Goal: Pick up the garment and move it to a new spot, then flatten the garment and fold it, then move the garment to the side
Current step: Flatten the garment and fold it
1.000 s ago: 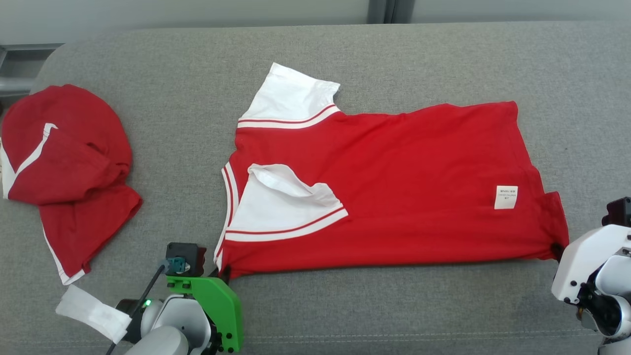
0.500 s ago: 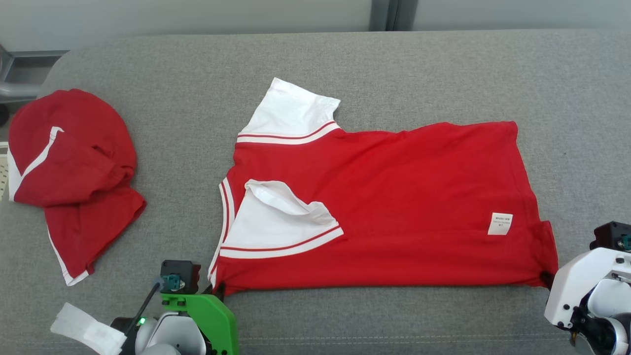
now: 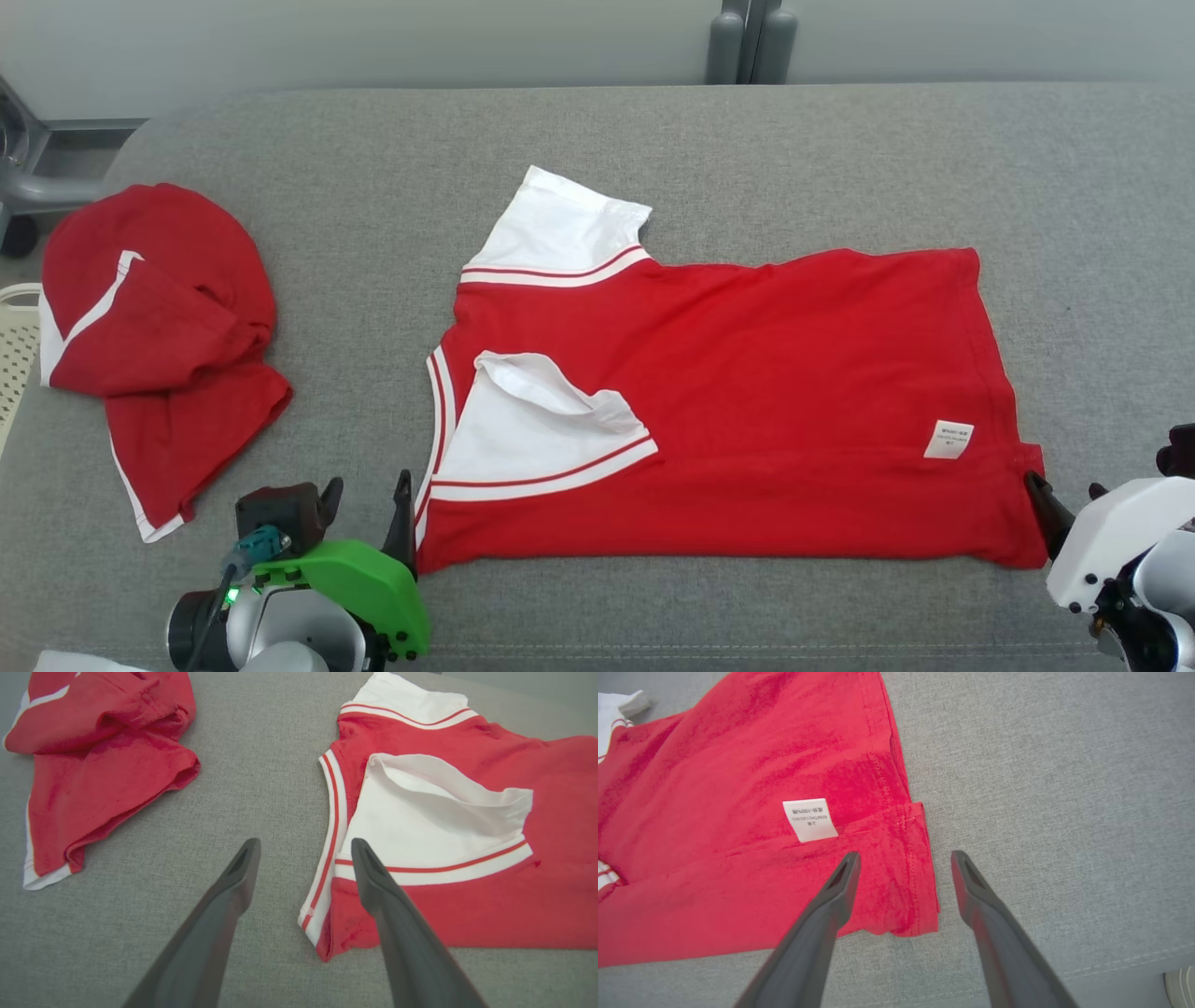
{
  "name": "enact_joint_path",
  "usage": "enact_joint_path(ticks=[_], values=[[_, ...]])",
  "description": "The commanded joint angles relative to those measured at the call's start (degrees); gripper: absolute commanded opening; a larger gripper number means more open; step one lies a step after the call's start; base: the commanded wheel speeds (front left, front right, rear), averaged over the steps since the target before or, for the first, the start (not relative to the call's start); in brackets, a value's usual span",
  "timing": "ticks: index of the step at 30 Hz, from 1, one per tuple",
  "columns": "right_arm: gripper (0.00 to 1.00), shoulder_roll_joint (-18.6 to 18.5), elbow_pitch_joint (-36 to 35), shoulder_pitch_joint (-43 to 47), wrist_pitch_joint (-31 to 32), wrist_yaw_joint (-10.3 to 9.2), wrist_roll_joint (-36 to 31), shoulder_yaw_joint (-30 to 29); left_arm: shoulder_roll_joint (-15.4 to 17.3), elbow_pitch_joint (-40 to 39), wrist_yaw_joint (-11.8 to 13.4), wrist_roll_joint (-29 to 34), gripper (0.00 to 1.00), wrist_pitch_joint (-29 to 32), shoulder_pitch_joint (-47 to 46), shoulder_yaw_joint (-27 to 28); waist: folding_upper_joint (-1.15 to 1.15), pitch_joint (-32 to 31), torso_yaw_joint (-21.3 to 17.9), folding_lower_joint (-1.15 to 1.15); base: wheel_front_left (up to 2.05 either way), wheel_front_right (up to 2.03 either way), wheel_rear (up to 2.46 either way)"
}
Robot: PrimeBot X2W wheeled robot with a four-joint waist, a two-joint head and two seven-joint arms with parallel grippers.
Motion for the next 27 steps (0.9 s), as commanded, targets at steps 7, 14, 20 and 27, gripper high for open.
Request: enact_joint_path(ticks=[7, 14, 20, 27], values=[[1.0, 0.0, 4.4, -0.9, -12.4, 0.0, 5.1, -0.5, -2.9, 1.7, -0.5, 0.6, 1.0, -11.8, 1.3, 4.4, 0.0, -3.0, 1.7, 0.0, 0.0, 0.0, 0.0], [1.0, 0.0, 9.2, -1.6, -25.9, -0.01, 7.7, 3.0, -4.5, 2.7, -4.2, 2.9, 1.0, -15.2, 2.7, 6.8, 0.0, -5.9, 3.0, 0.0, 0.0, 0.0, 0.0], [1.0, 0.0, 12.2, -1.8, -35.2, 0.0, 7.3, 7.0, -4.8, 1.8, -8.9, 6.5, 1.0, -15.5, 3.9, 9.8, 0.0, -8.3, 4.3, 0.0, 0.0, 0.0, 0.0], [1.0, -0.1, 13.6, -2.8, -41.2, -0.01, 4.1, 14.3, -5.9, 2.2, -12.2, 9.8, 1.0, -15.5, 5.3, 15.3, 0.0, -9.7, 5.4, 0.0, 0.0, 0.0, 0.0]])
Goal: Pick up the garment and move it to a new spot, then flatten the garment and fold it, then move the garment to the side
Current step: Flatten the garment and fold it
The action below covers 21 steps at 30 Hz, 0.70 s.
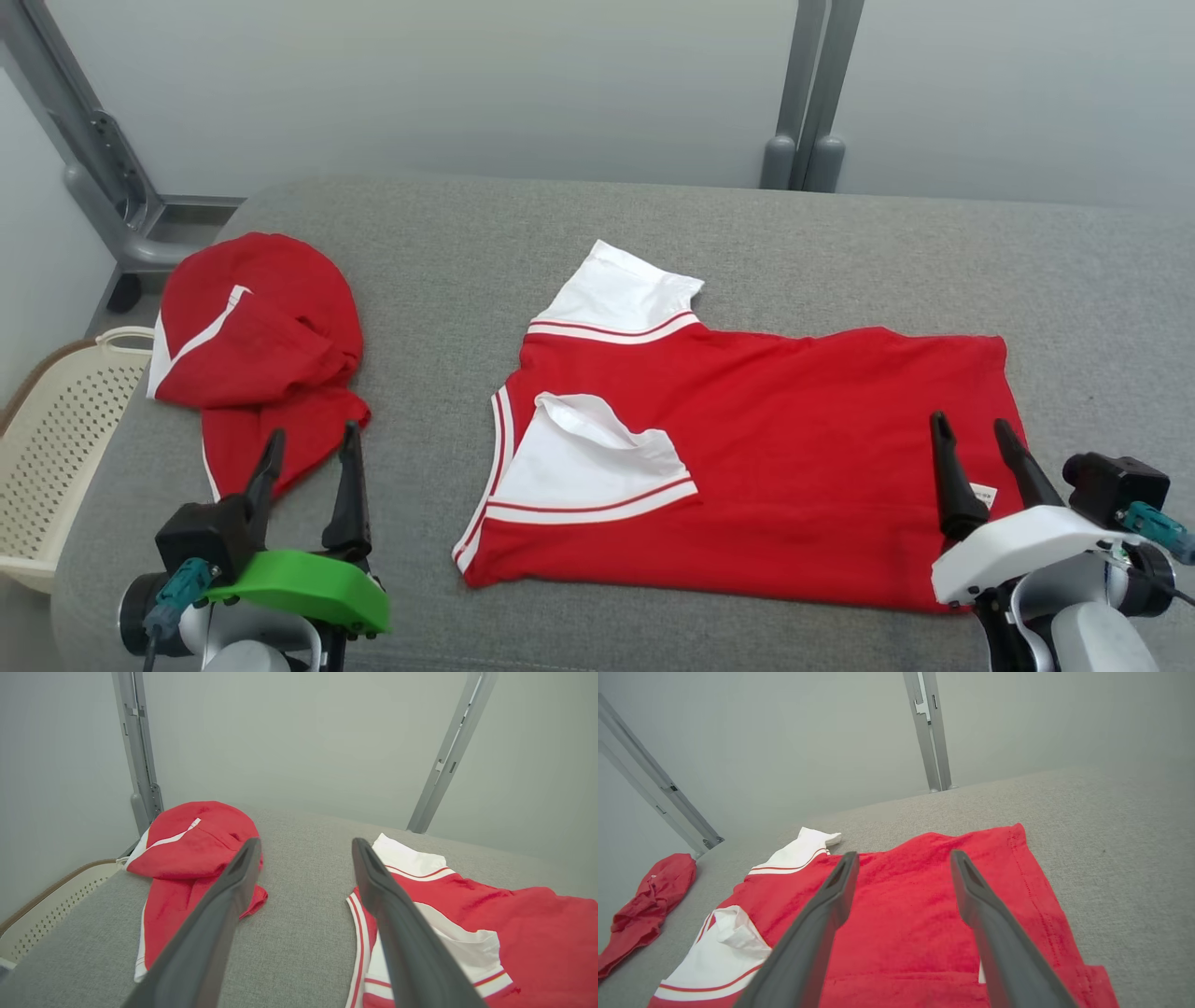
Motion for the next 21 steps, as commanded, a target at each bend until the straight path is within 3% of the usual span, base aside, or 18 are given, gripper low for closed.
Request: enact_joint_path(ticks=[1, 4, 12, 21], values=[[1.0, -0.2, 0.1, -0.6, -1.4, 0.0, -0.9, 0.7, -0.5, 0.5, -0.5, 1.0, 1.0, -0.2, 1.0, 1.0, 0.0, -0.6, 0.6, 0.0, 0.0, 0.0, 0.0], [1.0, -0.2, 0.0, -0.4, -2.6, 0.0, -2.0, 2.1, -0.8, 1.2, -0.9, 1.7, 1.0, -0.2, 1.4, 1.8, 0.0, -0.9, 0.7, 0.0, 0.0, 0.0, 0.0], [1.0, -0.2, -0.5, 1.9, -4.0, 0.0, -5.0, 5.8, 0.2, 6.8, -5.4, 3.0, 1.0, 2.1, -1.6, -2.1, 0.0, -1.4, 0.4, 0.0, 0.0, 0.0, 0.0], [1.0, -0.2, 0.6, 2.9, -5.3, 0.0, -7.4, 6.7, -0.8, 9.0, -4.0, 2.2, 1.0, 0.5, -0.2, 0.3, 0.0, -1.2, -2.1, 0.0, 0.0, 0.0, 0.0]])
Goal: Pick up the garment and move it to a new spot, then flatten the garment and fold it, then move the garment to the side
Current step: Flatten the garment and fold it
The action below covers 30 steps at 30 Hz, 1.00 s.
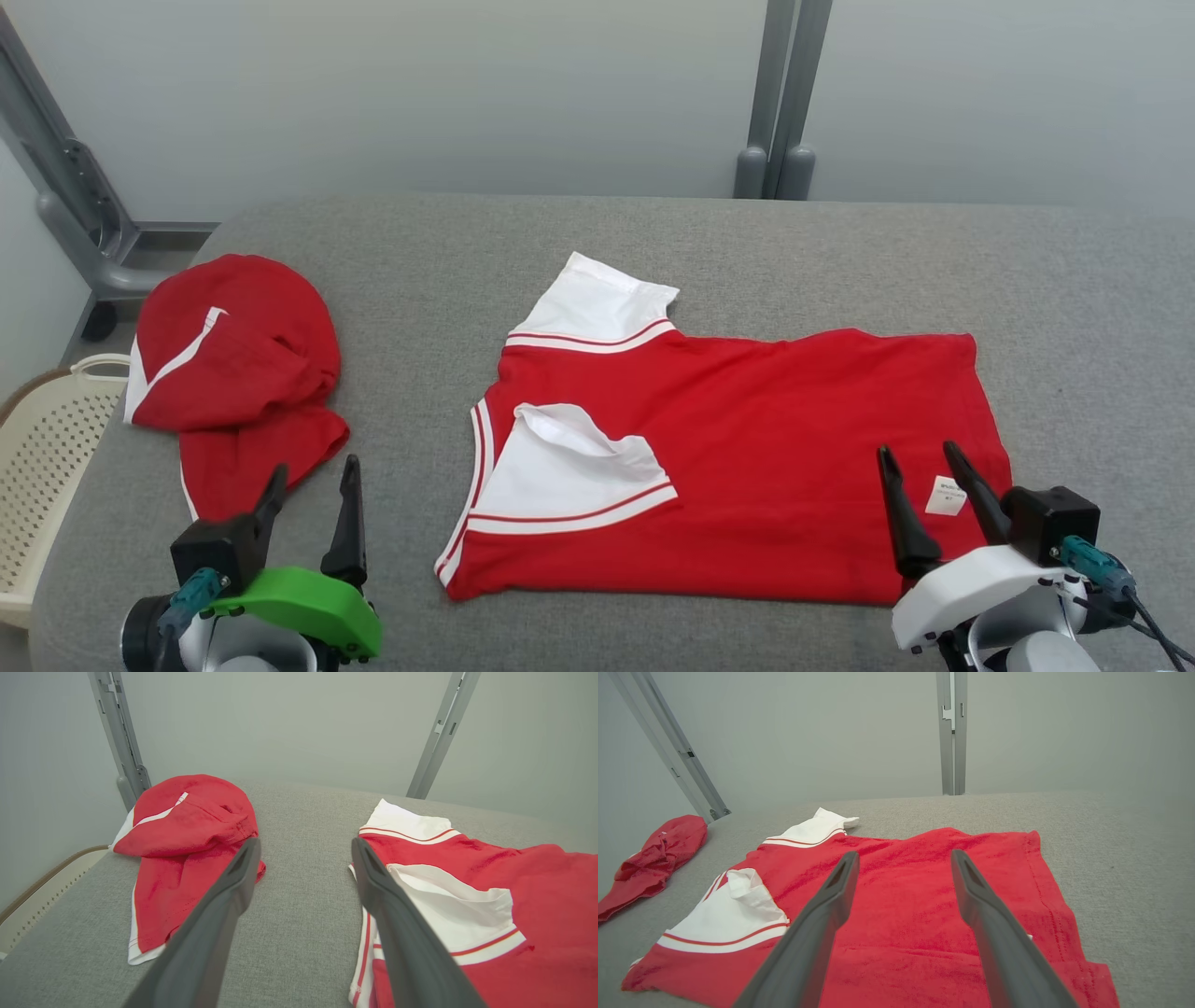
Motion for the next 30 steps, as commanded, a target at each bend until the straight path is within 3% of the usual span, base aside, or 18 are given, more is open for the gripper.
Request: enact_joint_path(ticks=[1, 10, 18, 30], values=[[1.0, -0.2, 0.3, 0.9, -0.9, 0.0, -0.5, -0.7, -0.3, 0.2, 0.6, -0.6, 1.0, -0.6, 1.1, 1.2, 0.0, -0.1, -0.6, 0.0, 0.0, 0.0, 0.0], [1.0, -0.2, 1.1, 1.6, -2.6, 0.0, -0.2, -4.4, -0.8, -2.1, -0.5, -0.4, 1.0, -1.0, 5.0, 5.7, 0.0, -0.6, -1.8, 0.0, 0.0, 0.0, 0.0], [1.0, -0.2, 1.6, 1.6, -3.0, 0.0, -0.5, -4.4, 0.3, -3.2, -1.6, 0.5, 1.0, -0.8, 6.2, 5.5, 0.0, 0.2, -2.1, 0.0, 0.0, 0.0, 0.0], [1.0, -0.2, 2.0, 0.4, -3.1, 0.0, 1.0, -4.3, -0.7, -3.3, -1.8, -1.0, 1.0, -0.3, 5.1, 5.4, 0.0, 0.9, -2.1, 0.0, 0.0, 0.0, 0.0]])
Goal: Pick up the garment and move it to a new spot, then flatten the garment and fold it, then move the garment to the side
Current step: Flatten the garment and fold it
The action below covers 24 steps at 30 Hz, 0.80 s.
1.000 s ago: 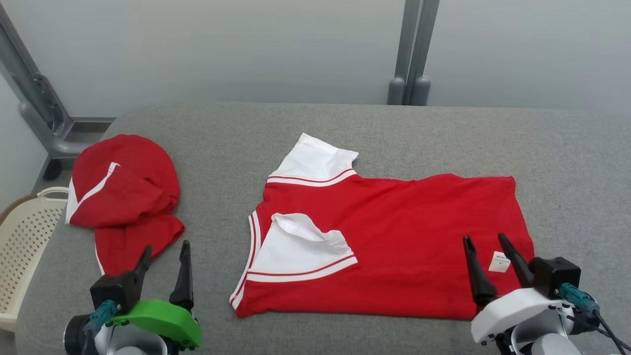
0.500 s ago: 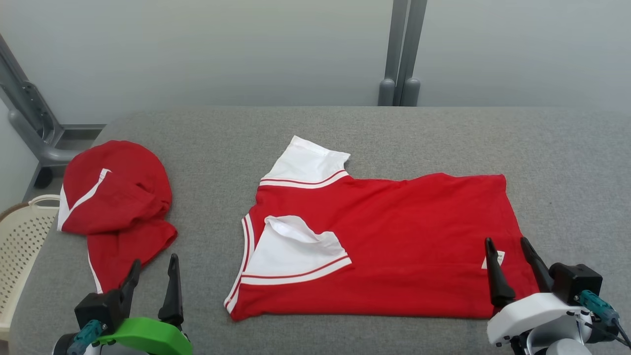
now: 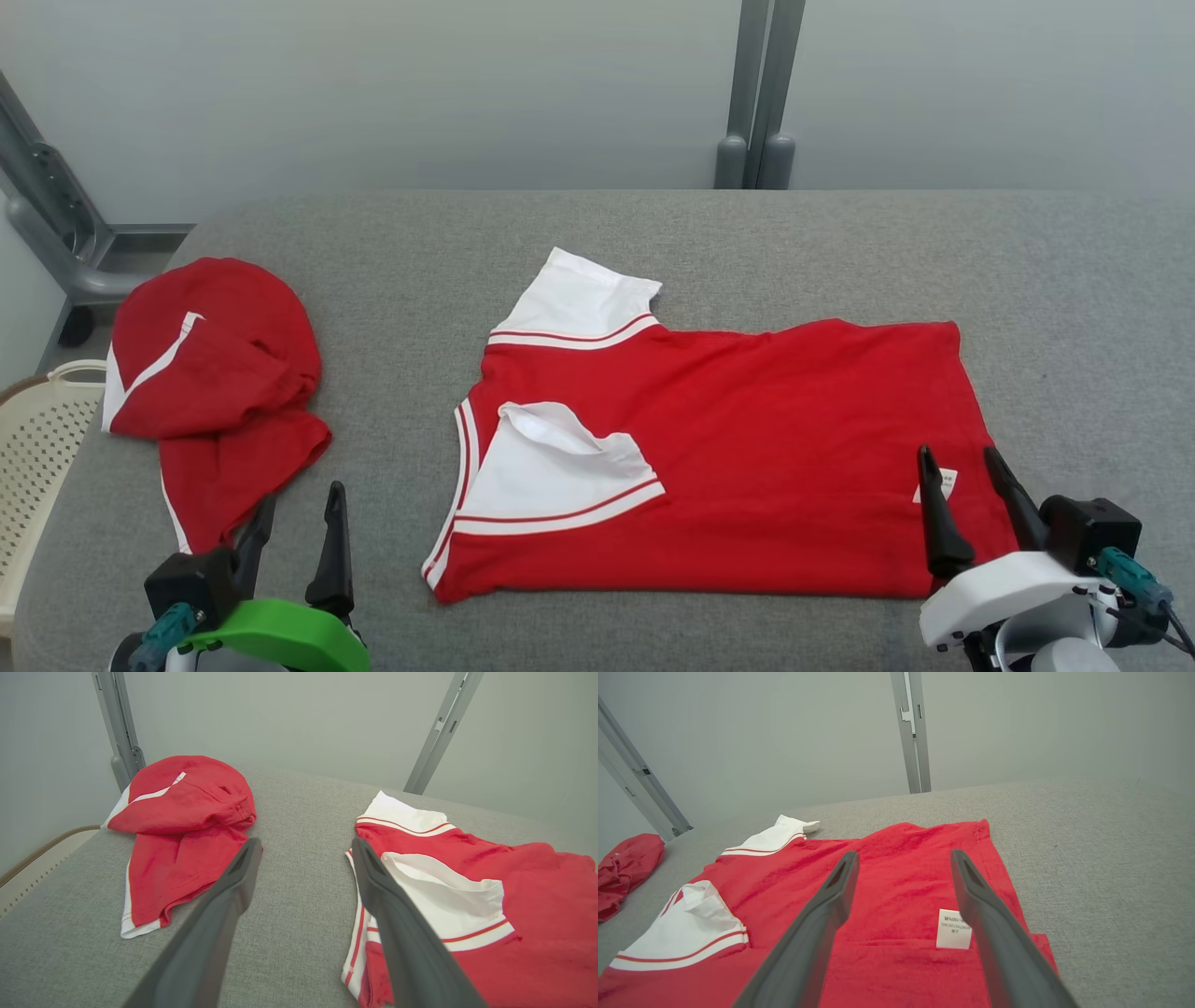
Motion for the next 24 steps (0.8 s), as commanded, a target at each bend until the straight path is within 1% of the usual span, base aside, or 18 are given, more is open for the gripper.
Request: enact_joint_path(ticks=[1, 6, 9, 11, 13, 15, 17, 19, 21, 24], values=[[1.0, -0.2, 0.1, -0.7, 0.1, 0.0, 0.2, -0.2, -0.1, 0.1, -0.3, -0.6, 1.0, -0.2, -0.4, 0.2, 0.0, 0.1, 0.1, 0.0, 0.0, 0.0, 0.0], [1.0, -0.2, -0.4, -2.9, 2.5, 0.0, -1.3, 0.1, -0.1, 0.8, -0.7, -1.4, 1.0, 1.4, -2.4, 0.0, 0.0, 0.7, -0.3, 0.0, 0.0, 0.0, 0.0], [1.0, -0.2, -1.2, -4.8, 5.9, 0.0, -2.0, 0.2, -0.6, 1.8, -1.1, -2.6, 1.0, 5.2, -4.4, -0.5, 0.0, 1.2, -0.6, 0.0, 0.0, 0.0, 0.0], [1.0, -0.1, -1.2, -6.2, 10.1, 0.0, -2.6, 0.3, -1.0, 2.7, -1.3, -4.1, 1.0, 8.6, -6.8, -0.7, 0.0, 1.8, -0.8, 0.0, 0.0, 0.0, 0.0], [1.0, -0.1, -1.0, -7.7, 16.3, 0.0, -2.8, 0.7, -1.0, 3.6, -1.6, -4.2, 1.0, 12.2, -9.9, -1.6, 0.0, 2.8, -1.1, 0.0, 0.0, 0.0, 0.0], [1.0, -0.3, -1.6, -10.5, 22.3, -0.01, -0.9, 0.1, -1.1, 4.9, -1.6, -4.4, 1.0, 16.4, -13.5, -2.7, 0.0, 4.5, -1.6, 0.0, 0.0, 0.0, 0.0], [1.0, -0.2, -2.5, -13.7, 27.4, 0.0, 0.0, -1.0, -2.0, 6.4, -1.4, -5.9, 1.0, 21.1, -17.4, -2.8, 0.0, 6.8, -2.3, 0.0, 0.0, 0.0, 0.0], [1.0, -0.2, -3.0, -16.8, 32.0, 0.0, 1.2, -2.1, -2.4, 7.1, -2.0, -6.4, 1.0, 25.2, -22.1, -3.4, 0.0, 9.5, -3.0, 0.0, 0.0, 0.0, 0.0], [1.0, -0.2, -3.9, -20.1, 36.5, 0.0, 0.9, -2.6, -2.2, 8.3, -2.1, -5.8, 1.0, 28.7, -26.9, -4.3, 0.0, 12.1, -3.6, 0.0, 0.0, 0.0, 0.0], [1.0, -0.2, -4.9, -24.7, 42.9, 0.0, -0.3, -2.6, -2.5, 10.5, -1.3, -4.8, 1.0, 33.2, -33.8, -5.3, 0.0, 16.2, -4.7, 0.0, 0.0, 0.0, 0.0]])
